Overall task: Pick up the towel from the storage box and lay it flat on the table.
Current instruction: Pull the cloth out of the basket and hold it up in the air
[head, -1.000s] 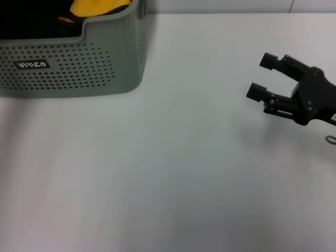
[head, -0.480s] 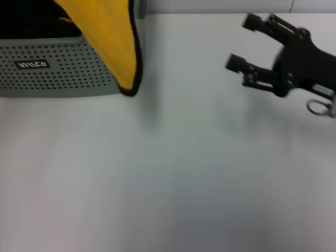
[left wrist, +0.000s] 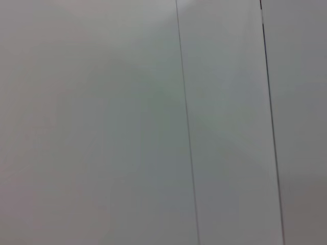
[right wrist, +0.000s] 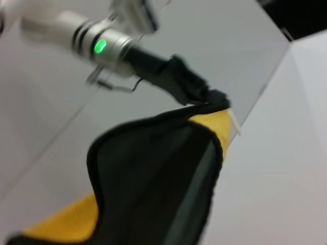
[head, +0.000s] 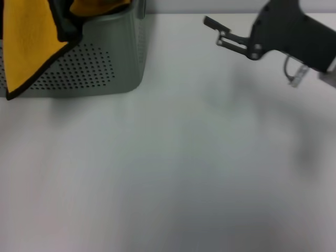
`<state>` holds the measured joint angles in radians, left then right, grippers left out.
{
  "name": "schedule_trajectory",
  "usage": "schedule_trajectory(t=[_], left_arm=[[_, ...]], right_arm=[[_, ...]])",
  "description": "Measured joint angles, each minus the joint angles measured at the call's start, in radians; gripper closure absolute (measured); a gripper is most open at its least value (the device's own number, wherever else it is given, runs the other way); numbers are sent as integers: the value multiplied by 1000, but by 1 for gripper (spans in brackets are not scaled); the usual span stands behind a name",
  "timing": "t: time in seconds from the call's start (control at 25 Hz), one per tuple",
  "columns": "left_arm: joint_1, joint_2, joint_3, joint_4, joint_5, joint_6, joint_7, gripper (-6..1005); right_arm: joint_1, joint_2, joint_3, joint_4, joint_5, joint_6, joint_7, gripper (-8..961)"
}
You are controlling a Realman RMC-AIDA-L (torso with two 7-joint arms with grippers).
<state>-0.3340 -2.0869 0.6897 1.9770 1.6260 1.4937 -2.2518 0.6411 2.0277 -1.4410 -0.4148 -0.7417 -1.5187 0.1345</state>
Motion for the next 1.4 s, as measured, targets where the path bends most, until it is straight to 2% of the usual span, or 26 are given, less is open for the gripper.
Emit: schedule_trajectory(t=[0.28, 0.44, 0.6, 0.84, 1.0, 1.4], left_arm=[[-13, -1, 19, -37, 12, 5, 1, 999], [-28, -1, 27, -63, 19, 5, 1, 999], [-43, 0, 31, -92, 22, 5, 4, 999], [-56, 1, 32, -123, 32, 6, 11, 999], [-56, 1, 33, -126, 31, 6, 9, 999], [-56, -1, 40, -126, 20, 7, 6, 999]], right_arm=[[-23, 0, -559, -127, 600, 306, -703, 208], [-54, 0, -694, -190, 710, 268, -854, 208], [-80, 0, -741, -245, 716, 253, -994, 207], [-87, 0, -821, -298, 743, 237, -1299, 207], [-84, 0, -838, -317, 774, 240, -1436, 208], [-16, 0, -777, -271, 800, 248, -1472, 233]])
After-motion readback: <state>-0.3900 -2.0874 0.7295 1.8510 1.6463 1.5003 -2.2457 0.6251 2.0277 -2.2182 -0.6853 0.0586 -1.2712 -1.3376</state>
